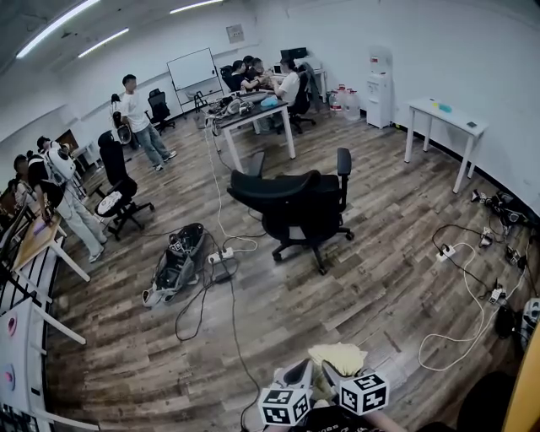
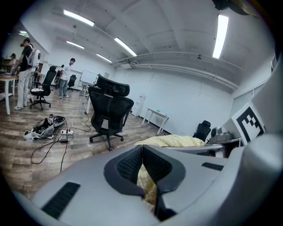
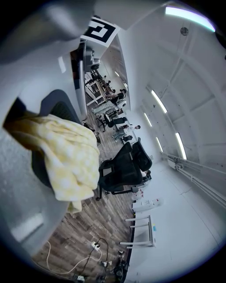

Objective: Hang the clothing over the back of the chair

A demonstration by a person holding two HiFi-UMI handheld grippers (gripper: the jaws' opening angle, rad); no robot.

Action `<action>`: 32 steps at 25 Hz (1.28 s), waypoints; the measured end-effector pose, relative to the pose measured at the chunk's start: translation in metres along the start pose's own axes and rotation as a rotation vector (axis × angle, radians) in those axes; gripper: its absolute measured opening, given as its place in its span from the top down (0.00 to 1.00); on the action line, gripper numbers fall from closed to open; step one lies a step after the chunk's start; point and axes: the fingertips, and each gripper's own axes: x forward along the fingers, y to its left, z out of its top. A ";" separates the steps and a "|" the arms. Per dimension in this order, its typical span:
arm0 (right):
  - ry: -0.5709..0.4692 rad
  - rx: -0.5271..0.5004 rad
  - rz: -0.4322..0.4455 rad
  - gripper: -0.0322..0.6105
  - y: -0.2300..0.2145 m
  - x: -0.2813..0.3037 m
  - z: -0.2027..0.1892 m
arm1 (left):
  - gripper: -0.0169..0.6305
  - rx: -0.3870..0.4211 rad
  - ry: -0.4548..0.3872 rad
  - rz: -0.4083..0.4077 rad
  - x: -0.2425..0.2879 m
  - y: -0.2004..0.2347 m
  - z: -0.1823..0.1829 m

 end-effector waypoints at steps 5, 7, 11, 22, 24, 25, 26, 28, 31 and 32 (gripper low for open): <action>-0.012 0.003 -0.025 0.74 -0.005 0.014 0.012 | 0.96 0.002 -0.006 -0.008 0.011 0.013 0.011; -0.016 -0.001 -0.031 0.74 -0.006 0.023 0.019 | 0.96 0.005 -0.006 -0.014 0.016 0.018 0.018; -0.019 -0.004 -0.034 0.74 -0.004 0.040 0.032 | 0.96 0.001 -0.004 -0.017 0.026 0.033 0.029; -0.008 0.001 -0.036 0.74 -0.009 0.101 0.069 | 0.96 -0.017 0.000 -0.017 0.061 0.084 0.065; -0.008 -0.003 -0.039 0.74 -0.010 0.111 0.075 | 0.96 -0.019 -0.007 -0.015 0.066 0.095 0.074; -0.009 -0.002 -0.041 0.74 -0.010 0.115 0.079 | 0.96 -0.017 -0.006 -0.016 0.069 0.100 0.078; -0.009 0.001 -0.043 0.74 -0.010 0.119 0.082 | 0.96 -0.012 -0.002 -0.019 0.072 0.105 0.081; -0.010 0.013 -0.054 0.74 -0.011 0.128 0.088 | 0.96 -0.006 0.006 -0.028 0.077 0.113 0.088; -0.017 0.024 -0.076 0.74 -0.012 0.140 0.096 | 0.96 0.001 0.013 -0.049 0.085 0.122 0.098; -0.021 0.024 -0.083 0.74 -0.011 0.143 0.099 | 0.96 0.006 0.015 -0.058 0.087 0.124 0.101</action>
